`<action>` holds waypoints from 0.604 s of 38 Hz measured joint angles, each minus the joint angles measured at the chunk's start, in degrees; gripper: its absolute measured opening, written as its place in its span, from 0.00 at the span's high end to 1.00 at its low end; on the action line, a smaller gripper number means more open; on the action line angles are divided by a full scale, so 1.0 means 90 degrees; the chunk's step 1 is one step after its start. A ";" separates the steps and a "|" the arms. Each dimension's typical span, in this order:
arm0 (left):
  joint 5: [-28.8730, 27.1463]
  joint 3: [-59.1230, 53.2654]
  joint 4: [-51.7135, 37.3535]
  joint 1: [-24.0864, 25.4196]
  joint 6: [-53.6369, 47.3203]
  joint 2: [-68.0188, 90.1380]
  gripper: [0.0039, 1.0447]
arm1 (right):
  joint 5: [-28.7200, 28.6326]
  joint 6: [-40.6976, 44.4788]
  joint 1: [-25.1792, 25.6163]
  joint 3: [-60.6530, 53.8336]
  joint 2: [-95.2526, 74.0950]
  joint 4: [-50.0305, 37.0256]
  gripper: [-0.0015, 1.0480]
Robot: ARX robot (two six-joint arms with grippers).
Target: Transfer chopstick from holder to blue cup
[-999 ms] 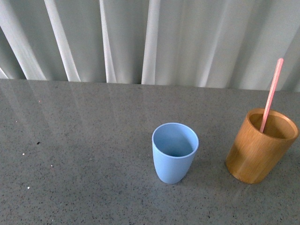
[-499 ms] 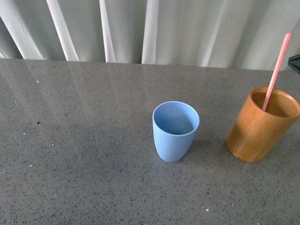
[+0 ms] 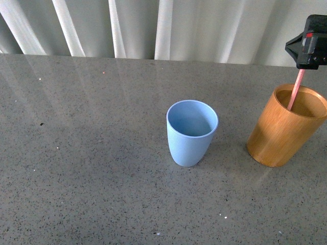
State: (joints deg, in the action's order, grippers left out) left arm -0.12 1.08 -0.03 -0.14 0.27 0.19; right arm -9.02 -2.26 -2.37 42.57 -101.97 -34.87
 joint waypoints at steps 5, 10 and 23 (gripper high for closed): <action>0.0000 -0.0002 0.0000 0.0000 0.0000 0.0000 0.06 | 0.0092 -0.0034 -0.0119 0.0289 -0.0345 -0.0029 0.10; 0.0000 0.0000 0.0000 0.0000 0.0000 0.0000 0.06 | 0.0170 -0.0124 -0.0301 0.0537 -0.0639 -0.0049 0.15; 0.0000 0.0000 0.0000 0.0000 0.0000 0.0000 0.06 | 0.0384 -0.0231 -0.0687 0.0636 -0.0767 -0.0131 0.72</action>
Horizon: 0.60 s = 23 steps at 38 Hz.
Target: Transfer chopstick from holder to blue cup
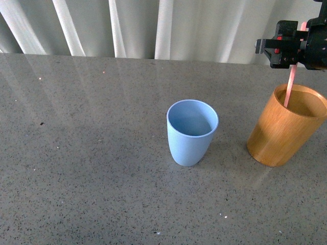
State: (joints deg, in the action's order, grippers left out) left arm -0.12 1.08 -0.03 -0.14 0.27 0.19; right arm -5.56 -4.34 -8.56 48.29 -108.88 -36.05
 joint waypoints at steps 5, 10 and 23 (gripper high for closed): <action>0.0000 -0.0002 0.0000 0.0000 0.0000 0.0000 0.06 | 0.0204 0.0058 -0.0044 -0.0007 0.0053 -0.0002 0.88; -0.0002 0.0000 0.0000 0.0000 0.0000 0.0000 0.06 | 0.0374 0.0192 -0.0051 -0.0075 0.0282 -0.0022 0.99; 0.0000 0.0000 0.0000 0.0000 0.0000 0.0000 0.06 | 0.0678 0.0661 -0.0180 -0.0112 0.1581 0.0335 0.99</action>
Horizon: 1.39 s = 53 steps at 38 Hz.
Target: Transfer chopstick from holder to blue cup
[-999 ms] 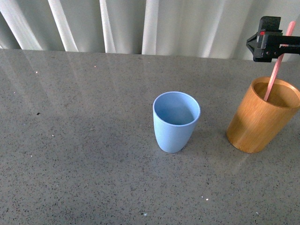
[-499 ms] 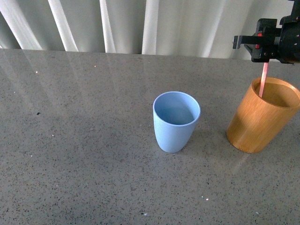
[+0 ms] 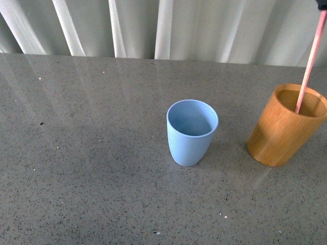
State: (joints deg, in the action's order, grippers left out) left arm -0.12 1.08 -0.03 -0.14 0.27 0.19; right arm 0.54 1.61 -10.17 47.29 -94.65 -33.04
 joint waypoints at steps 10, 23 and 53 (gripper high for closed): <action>-0.0002 -0.0002 0.0000 0.0000 0.0000 0.0000 0.06 | 0.0221 0.0415 -0.0627 0.1263 0.1025 0.0777 0.99; -0.0002 0.0000 0.0000 0.0000 0.0000 0.0000 0.06 | 0.0243 0.0182 -0.2164 0.1307 0.0610 0.0692 0.99; 0.0000 0.0000 0.0000 0.0000 0.0000 0.0000 0.06 | 0.0087 -0.0291 -0.2470 0.0976 -0.0716 -0.0044 0.99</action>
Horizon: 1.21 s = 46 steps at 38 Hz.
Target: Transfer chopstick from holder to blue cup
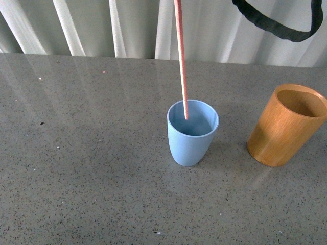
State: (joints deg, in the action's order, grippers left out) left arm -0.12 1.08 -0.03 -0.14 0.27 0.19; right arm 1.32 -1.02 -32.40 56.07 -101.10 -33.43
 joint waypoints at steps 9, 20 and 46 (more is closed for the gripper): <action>0.0000 0.0000 0.0000 0.0000 0.0000 0.0000 0.06 | 0.0136 -0.0163 0.0000 -0.0199 -0.0406 -0.0357 0.99; -0.0002 -0.0002 0.0000 0.0000 0.0000 -0.0002 0.06 | 0.0274 -0.0406 0.0090 -0.0376 -0.0680 -0.0544 0.70; 0.0000 0.0000 0.0000 0.0000 0.0000 0.0000 0.06 | 0.1183 -0.0624 0.1583 -0.2380 0.2975 0.0639 0.10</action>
State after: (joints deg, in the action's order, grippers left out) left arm -0.12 1.08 -0.03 -0.14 0.27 0.19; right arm 11.97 -6.63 -18.15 34.65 -74.32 -27.68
